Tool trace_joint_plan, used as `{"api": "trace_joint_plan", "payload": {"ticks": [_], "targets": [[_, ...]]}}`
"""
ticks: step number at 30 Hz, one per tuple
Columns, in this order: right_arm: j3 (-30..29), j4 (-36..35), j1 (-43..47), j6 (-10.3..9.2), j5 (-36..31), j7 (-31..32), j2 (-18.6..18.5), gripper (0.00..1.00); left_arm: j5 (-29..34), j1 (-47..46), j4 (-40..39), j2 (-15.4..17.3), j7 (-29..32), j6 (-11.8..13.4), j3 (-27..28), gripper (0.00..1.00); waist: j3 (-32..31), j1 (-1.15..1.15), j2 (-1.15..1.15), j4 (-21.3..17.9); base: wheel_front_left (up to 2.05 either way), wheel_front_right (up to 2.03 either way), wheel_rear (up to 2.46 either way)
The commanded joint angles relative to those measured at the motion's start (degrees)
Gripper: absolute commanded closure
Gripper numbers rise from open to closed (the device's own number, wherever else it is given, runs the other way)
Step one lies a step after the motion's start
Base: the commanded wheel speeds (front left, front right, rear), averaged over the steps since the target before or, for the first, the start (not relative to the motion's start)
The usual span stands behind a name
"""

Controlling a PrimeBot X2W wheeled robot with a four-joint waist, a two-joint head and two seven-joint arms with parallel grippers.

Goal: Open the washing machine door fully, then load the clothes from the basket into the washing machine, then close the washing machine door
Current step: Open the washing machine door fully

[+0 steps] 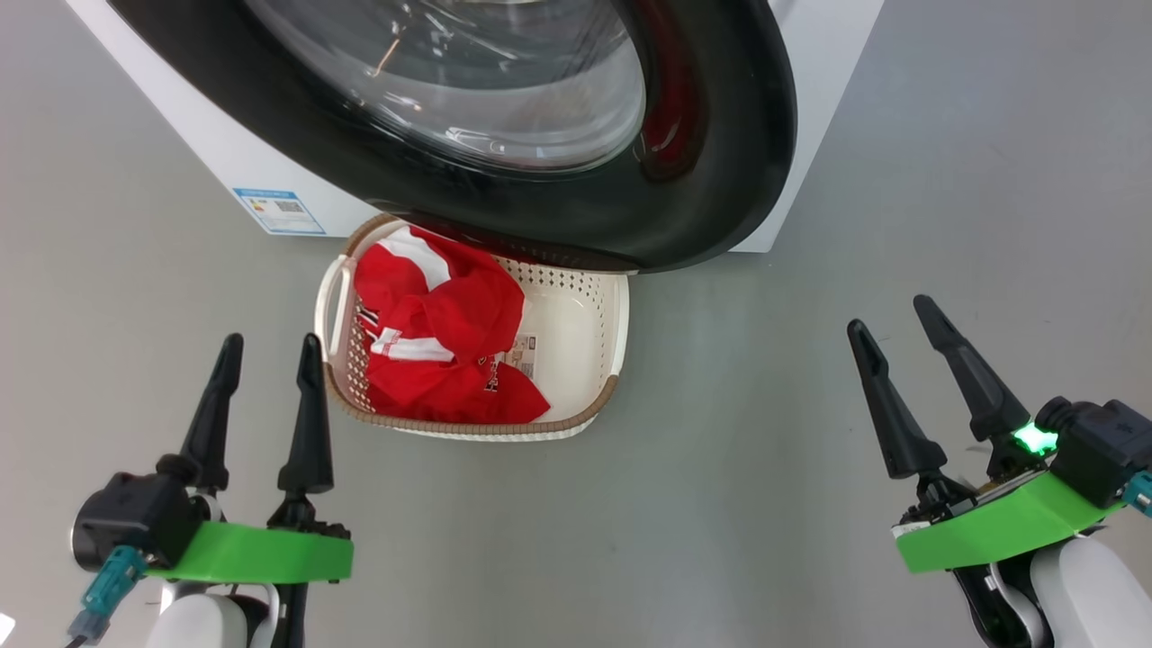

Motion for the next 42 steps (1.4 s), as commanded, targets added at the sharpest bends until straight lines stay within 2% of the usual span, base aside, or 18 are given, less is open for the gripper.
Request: {"api": "trace_joint_plan", "payload": {"ticks": [1, 42], "targets": [[0.9, -1.3, 1.0, 0.09, -0.7, -0.7, 0.0, 0.00, 0.4, 0.3, -1.2, 1.1, -0.3, -0.5, 1.8, 0.00, -0.1, 0.00, 0.00, 0.0, 0.00, 0.00, 0.00], [0.4, -1.8, 0.4, 0.09, -3.2, -0.7, -0.3, 0.00, 0.2, -0.2, -0.8, 1.1, -0.3, -0.5, 2.2, 0.00, -0.3, 0.00, 0.00, 0.3, 0.00, 0.00, 0.00]]}}
